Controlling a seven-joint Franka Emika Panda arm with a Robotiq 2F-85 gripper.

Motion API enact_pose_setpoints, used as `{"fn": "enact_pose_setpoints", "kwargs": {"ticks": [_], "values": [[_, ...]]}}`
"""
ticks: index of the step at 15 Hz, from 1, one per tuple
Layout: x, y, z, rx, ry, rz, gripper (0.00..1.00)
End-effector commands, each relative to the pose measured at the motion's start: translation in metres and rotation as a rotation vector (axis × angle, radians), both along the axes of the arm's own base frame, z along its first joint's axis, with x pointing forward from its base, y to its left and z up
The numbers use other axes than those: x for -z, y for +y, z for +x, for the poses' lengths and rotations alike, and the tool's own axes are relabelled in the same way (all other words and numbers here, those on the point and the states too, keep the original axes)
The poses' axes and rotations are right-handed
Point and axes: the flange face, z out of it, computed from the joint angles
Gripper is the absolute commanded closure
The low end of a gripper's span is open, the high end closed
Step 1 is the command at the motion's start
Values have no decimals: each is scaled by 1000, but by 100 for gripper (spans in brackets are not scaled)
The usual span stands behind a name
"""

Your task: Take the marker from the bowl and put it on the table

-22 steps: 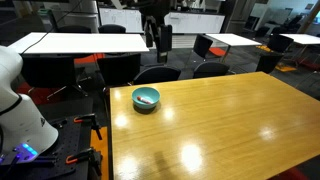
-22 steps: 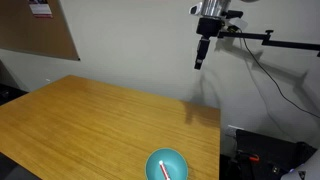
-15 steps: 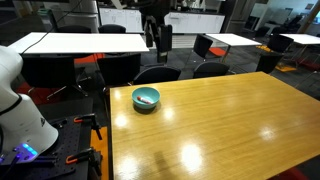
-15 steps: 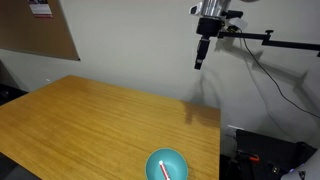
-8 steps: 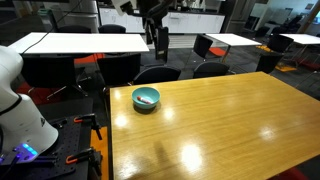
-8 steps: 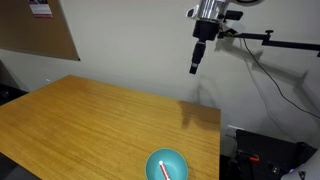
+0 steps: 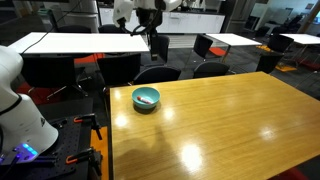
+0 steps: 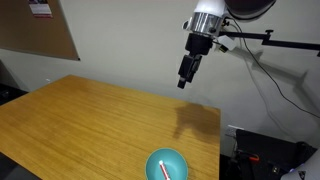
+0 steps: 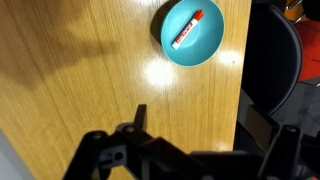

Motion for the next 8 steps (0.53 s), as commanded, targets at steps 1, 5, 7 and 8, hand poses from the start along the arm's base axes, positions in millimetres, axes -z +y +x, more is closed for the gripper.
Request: {"fn": "enact_pose_setpoints", "kwargs": {"ticks": [1,5,7,8], "values": [[11,31,-8,83,-22,42,0],[30,68,-8,151,-22,80,0],[39,84,-8,177,-20,79,0],[44,91,-9,191,-19,74,0]]}}
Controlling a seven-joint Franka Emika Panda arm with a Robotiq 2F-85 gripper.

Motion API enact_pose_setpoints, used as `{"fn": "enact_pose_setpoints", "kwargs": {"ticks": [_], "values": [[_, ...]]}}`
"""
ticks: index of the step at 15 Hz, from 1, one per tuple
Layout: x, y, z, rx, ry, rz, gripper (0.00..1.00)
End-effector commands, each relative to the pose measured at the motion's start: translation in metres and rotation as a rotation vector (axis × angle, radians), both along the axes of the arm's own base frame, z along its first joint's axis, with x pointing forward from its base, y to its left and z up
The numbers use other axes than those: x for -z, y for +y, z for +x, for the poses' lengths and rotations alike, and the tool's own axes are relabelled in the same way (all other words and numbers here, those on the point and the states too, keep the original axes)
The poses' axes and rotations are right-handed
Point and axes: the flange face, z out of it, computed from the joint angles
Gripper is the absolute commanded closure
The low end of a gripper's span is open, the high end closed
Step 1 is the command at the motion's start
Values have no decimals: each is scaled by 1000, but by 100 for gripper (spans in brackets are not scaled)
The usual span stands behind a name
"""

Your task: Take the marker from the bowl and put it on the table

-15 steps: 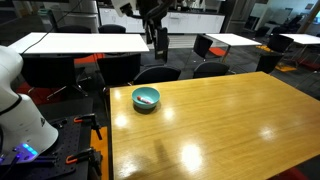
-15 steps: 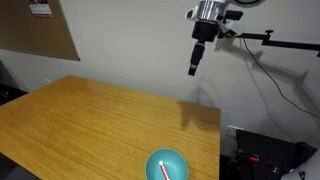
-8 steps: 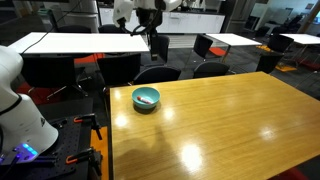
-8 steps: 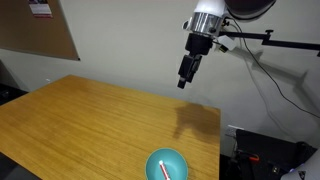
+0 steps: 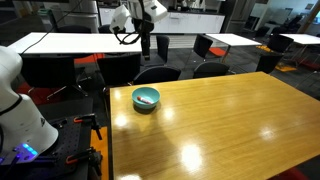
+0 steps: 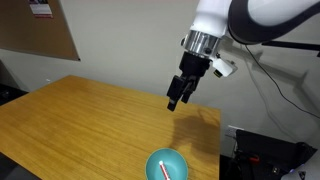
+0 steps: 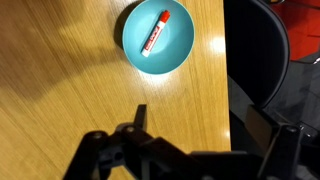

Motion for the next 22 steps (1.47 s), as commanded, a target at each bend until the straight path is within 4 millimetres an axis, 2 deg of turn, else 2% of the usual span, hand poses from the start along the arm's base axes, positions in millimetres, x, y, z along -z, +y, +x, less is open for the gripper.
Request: {"fn": "enact_pose_setpoints", "kwargs": {"ticks": [1,4,5,13,22], "values": [[14,24,-8,66,-10,8,0],[28,38,-9,81,-12,-9,0],[22,32,-6,52,1,-8,0],[27,33,-5,59,5,-8,0],[62,68,0,210,98,-106,0]]}}
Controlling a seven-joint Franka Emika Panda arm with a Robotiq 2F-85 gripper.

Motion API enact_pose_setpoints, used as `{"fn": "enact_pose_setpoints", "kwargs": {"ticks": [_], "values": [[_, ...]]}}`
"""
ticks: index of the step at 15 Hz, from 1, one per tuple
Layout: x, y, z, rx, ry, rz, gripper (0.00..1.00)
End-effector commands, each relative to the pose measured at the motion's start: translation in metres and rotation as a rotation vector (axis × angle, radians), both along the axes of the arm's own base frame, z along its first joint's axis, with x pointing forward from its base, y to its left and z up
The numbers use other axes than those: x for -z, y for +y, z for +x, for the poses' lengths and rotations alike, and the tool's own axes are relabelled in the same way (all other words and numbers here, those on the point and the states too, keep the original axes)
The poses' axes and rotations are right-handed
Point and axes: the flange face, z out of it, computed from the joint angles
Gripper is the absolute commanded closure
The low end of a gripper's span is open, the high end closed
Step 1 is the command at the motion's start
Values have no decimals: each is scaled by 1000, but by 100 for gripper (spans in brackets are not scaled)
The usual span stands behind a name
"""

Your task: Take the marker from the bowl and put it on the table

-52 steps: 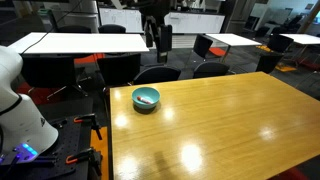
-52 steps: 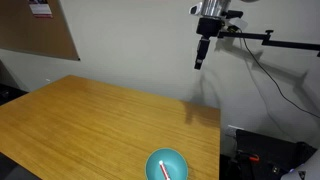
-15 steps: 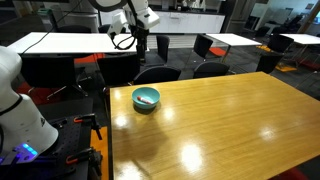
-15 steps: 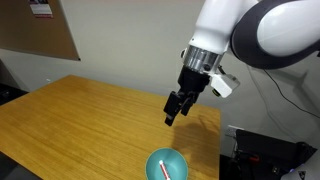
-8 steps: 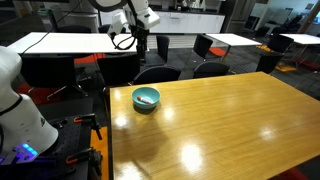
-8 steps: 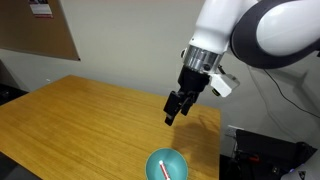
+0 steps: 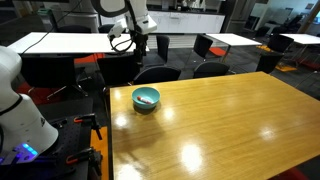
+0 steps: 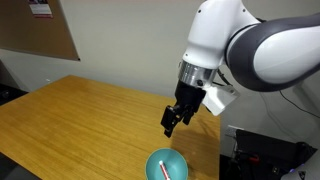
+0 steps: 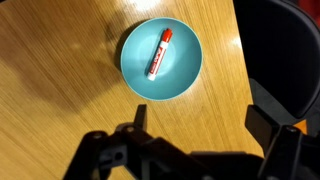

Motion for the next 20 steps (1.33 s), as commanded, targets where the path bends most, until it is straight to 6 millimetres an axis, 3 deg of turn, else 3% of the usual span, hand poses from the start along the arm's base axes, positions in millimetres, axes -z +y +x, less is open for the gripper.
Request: {"fn": "enact_pose_setpoints", "kwargs": {"ticks": [1,12,20], "values": [[14,16,3,90,23,-55,0],[72,31,24,131,11,-57,0],[113,41,24,197,83,-120,0]]}}
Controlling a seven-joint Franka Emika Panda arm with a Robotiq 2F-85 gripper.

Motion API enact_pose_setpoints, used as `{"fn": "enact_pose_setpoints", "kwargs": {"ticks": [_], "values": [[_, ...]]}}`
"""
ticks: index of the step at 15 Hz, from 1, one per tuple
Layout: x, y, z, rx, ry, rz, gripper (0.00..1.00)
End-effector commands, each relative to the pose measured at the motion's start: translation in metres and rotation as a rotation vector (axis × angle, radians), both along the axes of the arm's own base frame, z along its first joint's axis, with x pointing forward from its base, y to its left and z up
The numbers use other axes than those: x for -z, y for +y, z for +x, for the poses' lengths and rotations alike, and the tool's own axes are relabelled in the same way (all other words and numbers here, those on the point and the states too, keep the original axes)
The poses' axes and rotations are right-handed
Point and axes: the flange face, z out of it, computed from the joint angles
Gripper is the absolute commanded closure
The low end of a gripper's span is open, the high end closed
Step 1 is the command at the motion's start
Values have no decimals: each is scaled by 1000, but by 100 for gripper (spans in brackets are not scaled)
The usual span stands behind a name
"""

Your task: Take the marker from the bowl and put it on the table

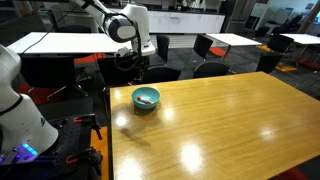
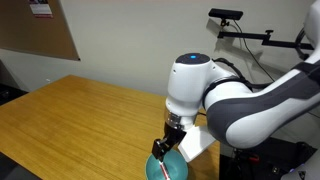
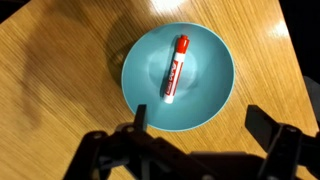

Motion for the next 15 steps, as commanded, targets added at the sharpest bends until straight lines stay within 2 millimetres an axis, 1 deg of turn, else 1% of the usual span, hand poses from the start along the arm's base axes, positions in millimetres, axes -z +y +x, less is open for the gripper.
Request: {"fn": "enact_pose_setpoints", "kwargs": {"ticks": [1,4,8,11,15], "values": [[12,7,1,48,0,-29,0],[27,11,1,74,10,-36,0],[45,14,2,100,-25,-30,0],[59,8,7,120,-58,-12,0],[80,-4,12,151,-57,8,0]]}}
